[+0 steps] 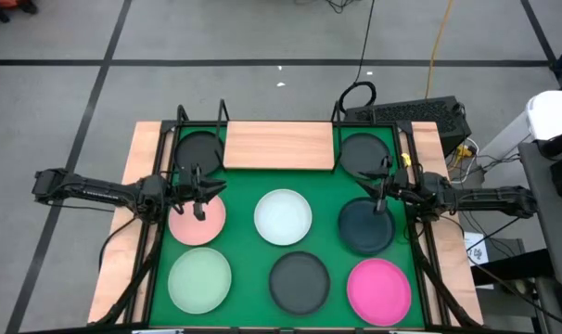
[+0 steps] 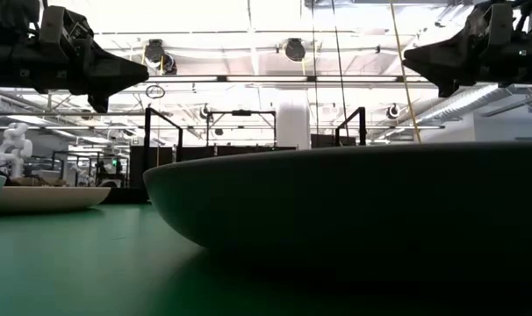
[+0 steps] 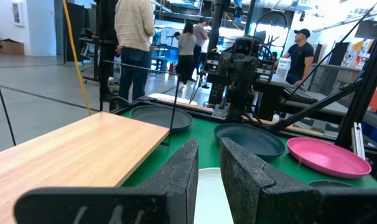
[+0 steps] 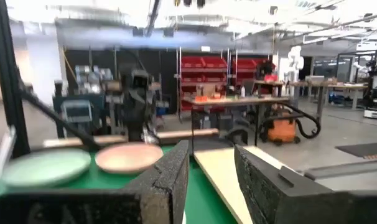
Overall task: Place and stack plates onto a shelf
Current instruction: Put the white plate on the shelf
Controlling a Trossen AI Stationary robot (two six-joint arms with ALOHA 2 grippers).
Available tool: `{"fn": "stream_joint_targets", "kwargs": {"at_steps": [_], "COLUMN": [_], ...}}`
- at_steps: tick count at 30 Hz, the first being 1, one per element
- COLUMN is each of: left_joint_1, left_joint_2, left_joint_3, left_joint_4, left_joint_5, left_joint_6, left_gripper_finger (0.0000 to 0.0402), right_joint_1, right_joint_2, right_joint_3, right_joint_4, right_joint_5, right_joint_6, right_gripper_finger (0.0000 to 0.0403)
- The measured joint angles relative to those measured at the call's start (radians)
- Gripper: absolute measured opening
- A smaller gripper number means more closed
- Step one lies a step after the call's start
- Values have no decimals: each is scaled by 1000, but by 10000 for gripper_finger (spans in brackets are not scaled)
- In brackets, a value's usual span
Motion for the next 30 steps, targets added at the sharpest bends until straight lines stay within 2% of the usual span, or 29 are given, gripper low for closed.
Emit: {"fn": "stream_joint_targets", "kwargs": {"at_steps": [7, 14, 20, 24, 30], "left_joint_1": [0, 0, 0, 0, 0], "left_joint_2": [0, 0, 0, 0, 0], "left_joint_3": [0, 0, 0, 0, 0], "left_joint_4": [0, 0, 0, 0, 0], "left_joint_5": [0, 0, 0, 0, 0], "left_joint_6": [0, 0, 0, 0, 0], "left_gripper_finger": [69, 69, 69, 69, 69], "right_joint_1": [0, 0, 8, 40, 102], "right_joint_2": [81, 263, 431, 527, 652], "right_joint_3": [112, 217, 238, 240, 241], "right_joint_4": [-123, -155, -158, -122, 22], "right_joint_5": [-1, -51, -54, -54, -55], "right_joint_6": [-100, -131, -132, -157, -248], "right_gripper_finger": [114, 114, 114, 114, 115]}}
